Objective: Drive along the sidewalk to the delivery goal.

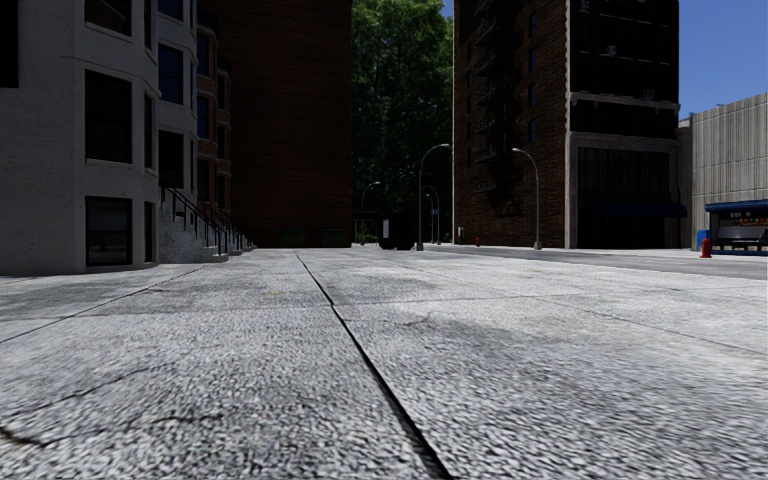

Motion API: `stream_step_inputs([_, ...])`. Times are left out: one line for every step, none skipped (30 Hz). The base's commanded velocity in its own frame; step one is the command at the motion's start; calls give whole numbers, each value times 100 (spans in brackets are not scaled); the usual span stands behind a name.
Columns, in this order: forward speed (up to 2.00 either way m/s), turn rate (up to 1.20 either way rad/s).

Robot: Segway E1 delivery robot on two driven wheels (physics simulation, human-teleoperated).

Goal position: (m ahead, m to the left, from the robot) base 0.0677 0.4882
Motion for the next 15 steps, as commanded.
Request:
stream_step_inputs([0,0])
stream_step_inputs([0,0])
stream_step_inputs([0,0])
stream_step_inputs([0,0])
stream_step_inputs([0,0])
stream_step_inputs([0,0])
stream_step_inputs([0,0])
stream_step_inputs([0,0])
stream_step_inputs([0,0])
stream_step_inputs([0,0])
stream_step_inputs([0,0])
stream_step_inputs([0,0])
stream_step_inputs([0,0])
stream_step_inputs([0,0])
stream_step_inputs([0,0])
